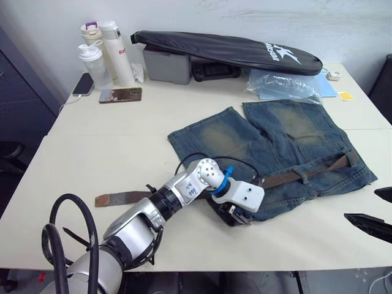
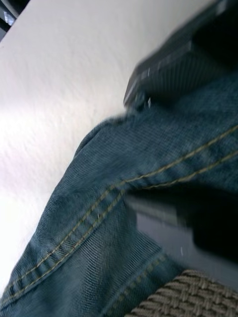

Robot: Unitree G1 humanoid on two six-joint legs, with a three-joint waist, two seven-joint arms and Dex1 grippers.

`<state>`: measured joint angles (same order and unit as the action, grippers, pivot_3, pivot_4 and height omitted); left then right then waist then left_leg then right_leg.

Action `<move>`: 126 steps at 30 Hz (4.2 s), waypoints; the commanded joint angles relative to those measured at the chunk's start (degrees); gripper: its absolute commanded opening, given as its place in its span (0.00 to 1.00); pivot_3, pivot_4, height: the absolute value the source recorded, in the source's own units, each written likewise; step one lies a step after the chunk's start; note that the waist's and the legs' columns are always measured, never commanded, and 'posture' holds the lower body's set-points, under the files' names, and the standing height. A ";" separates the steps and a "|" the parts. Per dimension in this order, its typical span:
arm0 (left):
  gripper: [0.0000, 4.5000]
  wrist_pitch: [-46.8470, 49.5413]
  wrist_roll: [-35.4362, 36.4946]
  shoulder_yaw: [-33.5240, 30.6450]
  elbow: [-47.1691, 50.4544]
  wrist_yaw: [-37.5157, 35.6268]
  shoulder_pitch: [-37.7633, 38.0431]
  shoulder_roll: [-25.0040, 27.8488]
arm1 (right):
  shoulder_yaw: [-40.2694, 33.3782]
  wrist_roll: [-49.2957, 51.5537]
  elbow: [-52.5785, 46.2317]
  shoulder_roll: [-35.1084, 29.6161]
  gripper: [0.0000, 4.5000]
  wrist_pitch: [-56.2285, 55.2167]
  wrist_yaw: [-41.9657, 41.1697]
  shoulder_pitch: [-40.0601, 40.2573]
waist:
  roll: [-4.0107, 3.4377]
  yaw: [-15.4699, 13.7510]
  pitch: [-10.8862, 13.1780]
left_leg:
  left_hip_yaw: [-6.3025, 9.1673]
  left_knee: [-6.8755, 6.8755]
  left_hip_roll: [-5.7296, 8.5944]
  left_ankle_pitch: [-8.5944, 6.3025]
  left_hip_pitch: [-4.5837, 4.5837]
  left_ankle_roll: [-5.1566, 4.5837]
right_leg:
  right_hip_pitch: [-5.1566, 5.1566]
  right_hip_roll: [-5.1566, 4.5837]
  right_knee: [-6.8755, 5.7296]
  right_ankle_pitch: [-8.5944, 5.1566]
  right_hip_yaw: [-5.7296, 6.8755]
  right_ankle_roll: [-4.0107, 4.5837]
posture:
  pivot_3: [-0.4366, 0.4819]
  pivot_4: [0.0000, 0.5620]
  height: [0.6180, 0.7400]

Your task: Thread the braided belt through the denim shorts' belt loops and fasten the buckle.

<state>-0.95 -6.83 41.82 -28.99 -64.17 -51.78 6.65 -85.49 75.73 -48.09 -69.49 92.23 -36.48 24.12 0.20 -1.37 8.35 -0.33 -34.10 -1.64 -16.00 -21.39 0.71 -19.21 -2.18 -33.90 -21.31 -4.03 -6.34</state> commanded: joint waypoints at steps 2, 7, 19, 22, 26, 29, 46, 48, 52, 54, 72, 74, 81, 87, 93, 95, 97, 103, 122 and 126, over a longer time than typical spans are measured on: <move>0.14 0.69 -1.99 -1.37 0.40 -4.57 -0.47 5.08 | 0.06 1.36 -0.45 -0.96 1.00 -2.60 -1.02 -2.05 | 0.03 0.42 0.01 | -0.05 0.01 -0.01 0.00 0.01 0.00 | -0.01 0.03 -0.01 0.01 -0.11 -0.02 | 0.48 0.27 1.00; 0.08 -2.70 -3.23 -4.60 -2.87 -7.49 -2.03 14.15 | 4.95 1.38 -0.49 -1.03 1.00 -9.72 -2.99 -5.13 | 0.09 2.22 0.04 | -0.23 0.17 -0.18 -0.06 0.11 -0.09 | -0.03 0.71 -0.13 0.01 -0.77 -0.01 | 0.48 0.27 1.00; 0.08 -0.08 1.34 -13.62 1.47 -15.59 2.57 31.64 | 21.50 -3.48 3.56 -1.74 1.00 -18.85 -4.37 -9.77 | 0.05 3.68 0.01 | -0.26 0.17 -0.69 -0.07 0.32 -0.12 | -0.29 0.79 -0.79 -0.04 -1.65 0.09 | 0.48 0.27 1.00; 0.08 2.15 2.38 -15.66 5.90 -17.88 5.81 35.57 | 26.23 -4.97 4.37 -1.95 1.00 -20.84 -4.33 -11.54 | 0.05 3.71 0.01 | -0.26 0.13 -0.81 -0.10 0.35 -0.07 | -0.29 0.76 -0.93 -0.04 -1.68 0.10 | 0.48 0.27 1.00; 0.08 5.69 5.36 -18.26 14.00 -20.89 12.12 39.73 | 33.83 -7.18 5.64 -2.58 1.00 -23.99 -3.94 -14.81 | -0.03 3.60 -0.03 | -0.26 0.05 -0.82 -0.13 0.38 -0.05 | -0.34 0.73 -0.87 -0.06 -1.68 0.14 | 0.48 0.27 1.00; 0.08 6.21 6.88 -20.47 17.83 -20.44 15.48 40.86 | 39.84 -9.15 7.07 -3.19 1.00 -26.28 -3.50 -18.21 | -0.21 3.33 -0.14 | -0.26 0.04 -0.86 -0.18 0.38 -0.01 | -0.31 0.66 -0.92 -0.07 -1.66 0.19 | 0.48 0.27 1.00; 0.99 34.34 27.68 -38.79 21.03 -18.58 14.20 50.58 | 69.64 -24.64 18.23 -3.92 1.00 -37.72 -6.98 -38.30 | -0.27 3.06 -0.15 | -0.09 -0.07 -0.83 -0.22 0.43 -0.02 | -0.52 0.30 -0.88 -0.10 -1.29 0.52 | 0.48 0.27 1.00; 0.99 40.09 27.18 -39.57 20.40 -13.52 13.08 49.72 | 75.51 -27.95 21.97 -4.20 1.00 -38.05 -8.77 -42.60 | -0.27 3.01 -0.15 | -0.04 -0.09 -0.79 -0.22 0.42 -0.02 | -0.53 0.27 -0.88 -0.11 -1.24 0.53 | 0.48 0.27 1.00; 0.99 47.78 26.66 -39.27 21.18 -7.17 14.38 48.41 | 88.57 -36.17 35.99 5.01 1.00 -37.90 -9.28 -58.52 | -0.27 3.91 -0.16 | -0.03 -0.09 -0.57 -0.21 0.39 -0.03 | -0.69 0.08 -1.08 -0.11 -1.24 0.53 | 0.48 0.27 1.00; 0.99 51.45 27.55 -39.12 22.45 -5.25 15.11 47.42 | 93.72 -41.94 44.47 10.56 1.00 -38.85 -8.57 -64.94 | -0.27 4.36 -0.14 | -0.07 -0.09 -0.56 -0.20 0.41 -0.06 | -0.65 0.09 -1.13 -0.11 -1.20 0.53 | 0.48 0.27 1.00; 0.94 60.45 27.83 -35.96 22.40 6.46 21.40 37.48 | 96.34 -51.75 74.22 28.25 0.81 -40.67 -21.54 -69.89 | -0.26 3.15 -0.53 | -0.12 -0.56 -0.11 -0.06 0.30 0.22 | -0.97 -0.21 -2.01 -0.05 -0.95 0.43 | 0.48 0.27 1.00; 0.83 60.77 28.55 -35.71 23.45 5.47 21.90 37.82 | 95.46 -52.40 73.58 28.34 0.63 -40.91 -21.29 -69.59 | -0.36 3.15 -0.59 | -0.10 -0.50 -0.11 -0.13 0.34 0.25 | -0.87 -0.22 -1.99 -0.05 -0.97 0.43 | 0.48 0.27 1.00; 0.12 59.12 29.11 -35.09 24.51 2.24 21.06 40.28 | 92.65 -52.80 69.48 27.80 0.10 -41.71 -21.11 -68.33 | -0.38 3.15 -0.60 | -0.10 -0.60 -0.08 -0.30 0.29 0.09 | -0.85 -0.24 -1.98 -0.05 -0.94 0.43 | 0.48 0.27 1.00; 0.03 54.23 28.19 -34.98 22.19 0.66 17.69 41.84 | 90.04 -52.47 58.94 26.85 0.10 -46.99 -22.29 -65.40 | -0.41 3.16 -0.56 | -0.10 -0.58 -0.10 -0.30 0.23 0.09 | -0.93 -0.20 -1.96 -0.05 -0.93 0.43 | 0.48 0.27 1.00; 0.03 41.52 27.66 -35.51 23.25 -4.63 16.77 42.47 | 90.57 -56.25 43.11 21.92 0.10 -56.86 -24.20 -57.22 | -0.40 2.95 -0.52 | -0.13 -0.60 -0.09 -0.30 0.20 0.10 | -0.97 -0.18 -1.96 -0.05 -0.86 0.43 | 0.48 0.27 1.00; 0.03 36.29 30.75 -37.20 26.90 -11.71 20.09 44.09 | 88.84 -56.64 36.44 20.51 0.10 -62.00 -24.57 -51.61 | -0.39 2.95 -0.52 | -0.10 -0.59 -0.07 -0.29 0.20 0.11 | -0.96 -0.21 -1.93 -0.05 -0.87 0.43 | 0.48 0.27 1.00; 0.03 33.47 32.65 -38.86 29.19 -15.64 23.27 45.52 | 86.69 -58.52 30.85 19.41 0.10 -68.55 -23.61 -45.28 | -0.40 2.96 -0.52 | -0.13 -0.47 -0.08 -0.30 0.18 0.20 | -0.95 -0.22 -1.87 -0.05 -0.87 0.43 | 0.48 0.27 1.00; 0.03 21.18 31.03 -40.56 32.01 -19.58 32.03 46.51 | 80.85 -64.53 21.98 20.95 0.10 -86.32 -18.93 -28.09 | -0.36 3.05 -0.49 | -0.07 -0.49 -0.14 -0.45 0.51 0.20 | -0.34 -0.23 -1.38 -0.06 -0.97 0.41 | 0.48 0.27 1.00; 0.03 -30.61 13.62 -33.23 18.77 -19.66 42.28 45.48 | 70.52 -102.25 64.92 26.26 0.10 -164.16 14.30 -1.56 | 0.03 3.22 -0.24 | -0.76 0.06 -0.22 -0.85 2.25 0.42 | 1.54 -0.36 -0.50 -0.36 -1.32 0.81 | 0.48 0.27 1.00; 0.03 -37.38 10.52 -31.46 14.13 -18.43 41.76 46.89 | 71.45 -106.40 71.12 23.17 0.10 -167.86 18.68 -1.92 | -0.04 3.16 -0.28 | -0.75 0.05 -0.21 -0.93 2.30 0.32 | 1.68 -0.39 -0.45 -0.43 -1.37 0.94 | 0.48 0.27 1.00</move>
<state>-36.21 10.77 9.46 -9.31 -81.82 -11.18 50.42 -11.39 -28.46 17.13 -43.81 -76.55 -19.29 21.03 0.16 1.80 8.06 -1.09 -34.06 -1.83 -16.95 -19.07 1.01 -17.49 -2.59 -34.33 -21.74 -5.42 -5.40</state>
